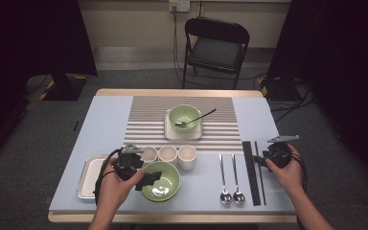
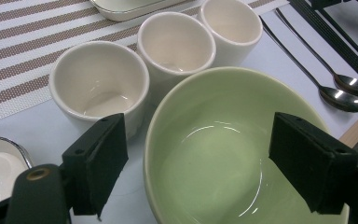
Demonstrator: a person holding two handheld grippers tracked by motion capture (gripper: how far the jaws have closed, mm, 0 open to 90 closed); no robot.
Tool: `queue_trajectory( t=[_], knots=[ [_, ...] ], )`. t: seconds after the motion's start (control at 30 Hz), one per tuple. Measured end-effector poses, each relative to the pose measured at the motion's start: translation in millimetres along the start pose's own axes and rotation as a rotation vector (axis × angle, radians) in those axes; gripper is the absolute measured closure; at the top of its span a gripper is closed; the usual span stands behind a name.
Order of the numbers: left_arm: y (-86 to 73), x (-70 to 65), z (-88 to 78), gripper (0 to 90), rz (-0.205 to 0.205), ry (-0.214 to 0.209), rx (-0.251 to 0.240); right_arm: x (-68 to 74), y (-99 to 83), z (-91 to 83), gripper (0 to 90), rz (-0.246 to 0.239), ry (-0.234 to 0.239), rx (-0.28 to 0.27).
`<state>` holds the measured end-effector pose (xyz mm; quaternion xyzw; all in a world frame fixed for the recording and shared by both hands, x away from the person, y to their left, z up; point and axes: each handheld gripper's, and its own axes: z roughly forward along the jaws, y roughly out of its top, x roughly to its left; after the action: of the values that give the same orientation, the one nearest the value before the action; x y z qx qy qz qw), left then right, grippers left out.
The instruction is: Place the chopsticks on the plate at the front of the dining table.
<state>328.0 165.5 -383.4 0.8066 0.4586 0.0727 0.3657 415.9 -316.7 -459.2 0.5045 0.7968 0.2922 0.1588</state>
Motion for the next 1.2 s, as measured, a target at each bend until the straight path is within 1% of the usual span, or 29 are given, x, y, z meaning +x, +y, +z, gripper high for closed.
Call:
queue_trajectory(
  t=[0.03,0.07,0.2,0.27,0.33,0.37,0.4,0.43,0.47,0.53,0.6,0.63,0.67,0.7,0.73,0.77,0.83,0.93,0.97,1.03,1.07,1.1,1.13,1.17,1.2],
  knots=[
    [0.0,0.0,0.0,18.9,0.0,0.0,0.0,0.0,0.0,0.0,50.6,0.0,0.0,0.0],
    [0.1,-0.2,-0.1,18.9,0.0,-0.001,-0.001,-0.9,0.1,-0.3,54.6,-0.005,-0.011,0.001],
    [0.7,-0.5,-0.7,19.0,0.004,0.001,-0.001,-2.8,-0.6,-2.2,63.2,0.008,-0.036,0.006],
    [1.2,-0.9,-0.7,18.9,0.004,0.001,-0.001,-5.9,-0.9,-3.0,63.4,0.04,-0.026,0.004],
    [1.9,-2.1,-0.4,18.9,0.004,0.001,-0.004,-7.1,-1.6,-4.3,63.3,0.069,-0.027,0.009],
    [2.4,-2.8,-0.1,18.9,0.002,-0.004,-0.005,-6.5,-2.1,-4.0,62.4,0.066,-0.033,0.004],
    [2.9,-2.8,0.0,18.9,0.01,-0.003,0.0,-5.5,-2.7,-3.6,59.9,0.057,-0.035,0.0],
    [2.9,-2.8,0.0,19.0,0.01,-0.003,0.0,-4.6,-3.5,-3.5,59.5,0.062,-0.033,-0.003],
    [3.9,-3.8,1.8,19.0,0.008,-0.007,-0.002,-4.1,-3.9,-3.5,59.5,0.054,-0.038,-0.007],
    [5.1,-5.1,2.5,18.9,0.019,-0.007,0.004,-2.7,-5.3,-3.4,58.6,0.059,-0.043,-0.012],
    [5.4,-6.0,3.1,19.0,0.019,-0.009,0.003,-2.5,-5.9,-3.4,59.0,0.06,-0.047,-0.016],
    [6.2,-7.5,3.5,18.9,0.02,-0.011,0.002,-0.7,-6.2,-3.4,61.4,0.05,-0.062,-0.016],
    [6.2,-7.5,3.5,19.0,0.02,-0.011,0.002,-0.7,-6.2,-3.4,61.4,0.05,-0.062,-0.016],
    [6.4,-8.0,3.5,19.0,0.021,-0.01,0.001,-0.2,-5.8,-3.8,65.1,0.043,-0.078,-0.009],
    [6.2,-8.3,3.6,19.0,0.023,-0.007,0.001,-0.4,-5.6,-3.8,67.7,0.039,-0.082,-0.009],
    [5.9,-8.5,3.8,18.9,0.024,-0.005,0.002,-0.8,-5.1,-4.7,72.4,0.053,-0.092,-0.002],
    [5.6,-7.9,3.9,18.9,0.029,-0.004,0.01,-2.7,-4.2,-5.8,78.4,0.064,-0.101,0.011],
    [5.6,-7.8,3.9,18.9,0.028,-0.005,0.01,-4.7,-3.2,-6.3,80.5,0.097,-0.097,0.019],
    [5.9,-8.1,3.8,18.9,0.018,-0.008,-0.001,-4.8,-2.8,-6.4,81.3,0.102,-0.1,0.02],
    [6.6,-7.4,2.4,18.9,0.022,-0.007,0.001,-5.9,-1.9,-7.0,82.9,0.108,-0.115,0.027],
    [7.0,-7.3,2.0,18.9,0.02,-0.006,-0.001,-8.0,-1.9,-7.3,83.6,0.103,-0.125,0.029],
    [7.4,-7.1,2.0,19.0,0.019,-0.007,-0.002,-10.7,-2.3,-7.9,84.3,0.122,-0.123,0.029],
    [7.4,-7.1,2.0,19.0,0.019,-0.007,-0.002,-10.7,-2.3,-7.9,84.3,0.122,-0.123,0.029],
    [8.5,-6.6,2.3,18.9,0.023,-0.006,-0.003,-16.6,-3.1,-9.2,86.3,0.138,-0.126,0.03],
    [8.5,-6.6,2.3,19.0,0.023,-0.006,-0.003,-16.6,-3.1,-9.2,86.3,0.138,-0.126,0.03]
  ],
)
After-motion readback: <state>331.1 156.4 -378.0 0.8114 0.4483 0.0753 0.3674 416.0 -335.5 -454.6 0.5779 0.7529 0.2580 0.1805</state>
